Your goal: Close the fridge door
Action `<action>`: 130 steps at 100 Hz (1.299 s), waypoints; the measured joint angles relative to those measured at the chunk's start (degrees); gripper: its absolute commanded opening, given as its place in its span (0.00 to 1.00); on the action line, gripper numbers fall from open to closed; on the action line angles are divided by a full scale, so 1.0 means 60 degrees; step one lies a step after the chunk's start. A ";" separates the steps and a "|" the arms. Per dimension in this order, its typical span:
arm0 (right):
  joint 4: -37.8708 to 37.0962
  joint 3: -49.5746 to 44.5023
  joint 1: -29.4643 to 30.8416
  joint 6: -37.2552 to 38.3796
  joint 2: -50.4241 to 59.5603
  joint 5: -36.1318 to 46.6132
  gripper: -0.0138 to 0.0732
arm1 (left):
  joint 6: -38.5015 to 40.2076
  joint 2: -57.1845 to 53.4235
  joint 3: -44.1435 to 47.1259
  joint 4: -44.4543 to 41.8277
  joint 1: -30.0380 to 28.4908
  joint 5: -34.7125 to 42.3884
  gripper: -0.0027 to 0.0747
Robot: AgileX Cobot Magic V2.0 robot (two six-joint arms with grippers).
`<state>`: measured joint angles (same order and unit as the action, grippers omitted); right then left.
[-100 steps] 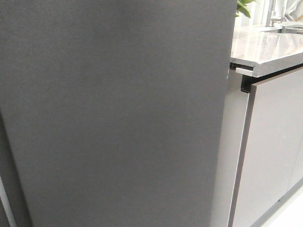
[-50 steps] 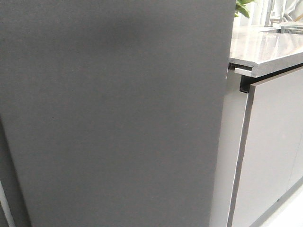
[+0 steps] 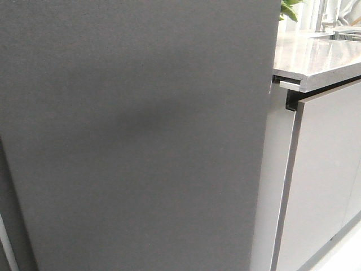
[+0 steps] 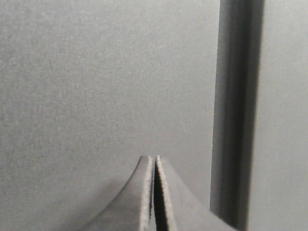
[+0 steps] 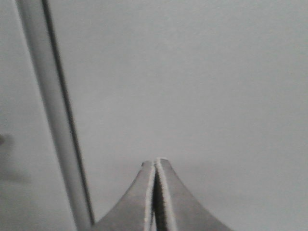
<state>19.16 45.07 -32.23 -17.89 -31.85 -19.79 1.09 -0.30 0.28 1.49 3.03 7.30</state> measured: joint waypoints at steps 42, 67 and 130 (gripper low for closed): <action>-0.0410 0.0000 0.2433 0.0037 0.0492 -0.0250 0.11 | 0.0000 0.0000 0.0000 0.0000 0.0000 0.0000 0.01; -0.0433 0.0000 0.3090 0.0055 0.0680 -0.0321 0.11 | 0.0000 0.0000 0.0000 0.0000 0.0000 0.0000 0.01; -0.0433 0.0000 0.3122 0.0094 0.0680 -0.0997 0.11 | 0.0000 0.0000 0.0000 0.0000 0.0000 0.0000 0.01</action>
<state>16.56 45.07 -13.50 -17.32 -27.77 -25.77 1.09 -0.30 0.28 1.49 3.03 7.30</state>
